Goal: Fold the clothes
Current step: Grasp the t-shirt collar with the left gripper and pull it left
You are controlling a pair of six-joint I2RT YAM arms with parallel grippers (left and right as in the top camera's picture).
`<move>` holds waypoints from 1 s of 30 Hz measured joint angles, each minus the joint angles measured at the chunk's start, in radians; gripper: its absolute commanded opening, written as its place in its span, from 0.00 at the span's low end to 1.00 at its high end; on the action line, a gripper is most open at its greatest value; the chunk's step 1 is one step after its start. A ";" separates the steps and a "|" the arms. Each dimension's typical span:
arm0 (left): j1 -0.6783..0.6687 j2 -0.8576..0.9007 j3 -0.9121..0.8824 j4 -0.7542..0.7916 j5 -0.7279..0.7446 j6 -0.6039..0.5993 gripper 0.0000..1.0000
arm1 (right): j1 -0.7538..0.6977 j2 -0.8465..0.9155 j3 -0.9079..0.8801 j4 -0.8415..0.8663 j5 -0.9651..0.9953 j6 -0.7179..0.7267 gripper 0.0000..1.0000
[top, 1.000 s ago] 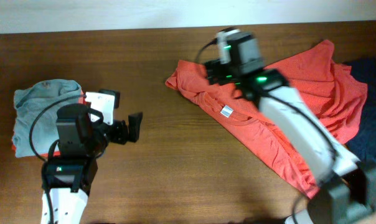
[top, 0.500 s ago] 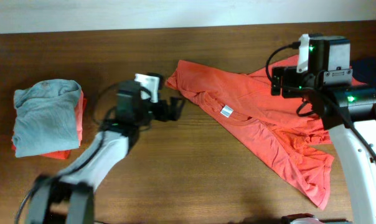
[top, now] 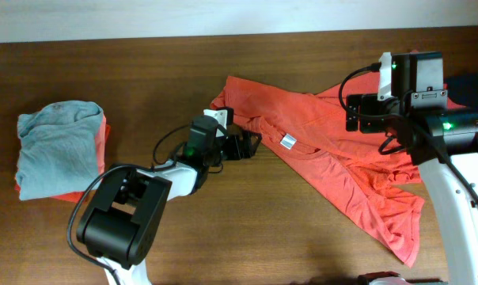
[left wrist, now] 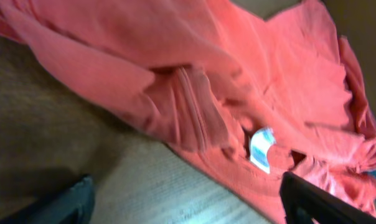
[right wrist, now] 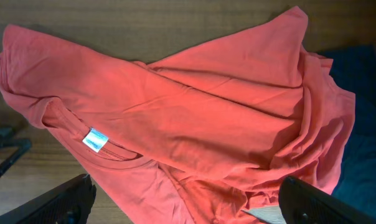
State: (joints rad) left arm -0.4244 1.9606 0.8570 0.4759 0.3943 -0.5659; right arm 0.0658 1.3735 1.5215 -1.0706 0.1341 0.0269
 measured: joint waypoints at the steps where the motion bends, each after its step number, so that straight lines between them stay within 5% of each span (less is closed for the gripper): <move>1: 0.000 0.006 0.002 0.008 -0.006 -0.007 0.89 | 0.000 0.000 0.000 -0.002 0.000 0.000 0.99; 10: -0.029 0.064 0.037 0.077 -0.055 -0.039 0.77 | 0.000 0.000 0.000 -0.032 0.000 0.000 0.99; 13: -0.042 0.080 0.059 0.076 -0.079 -0.045 0.66 | 0.000 0.000 0.000 -0.042 0.000 0.000 0.98; 14: -0.046 0.084 0.064 0.074 -0.085 -0.047 0.61 | 0.000 0.000 0.000 -0.043 0.000 0.000 0.99; 17: -0.050 0.091 0.077 0.076 -0.103 -0.056 0.20 | 0.000 0.000 0.000 -0.045 0.000 0.000 0.99; 19: -0.050 0.092 0.084 0.086 -0.112 -0.056 0.03 | 0.000 0.000 0.000 -0.046 0.000 0.000 1.00; 30: 0.041 0.092 0.105 0.043 -0.094 -0.056 0.00 | 0.000 0.000 0.000 -0.058 0.000 0.000 0.98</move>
State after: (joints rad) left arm -0.3832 2.0525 0.9623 0.5194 0.3004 -0.6216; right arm 0.0658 1.3735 1.5215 -1.1282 0.1345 0.0269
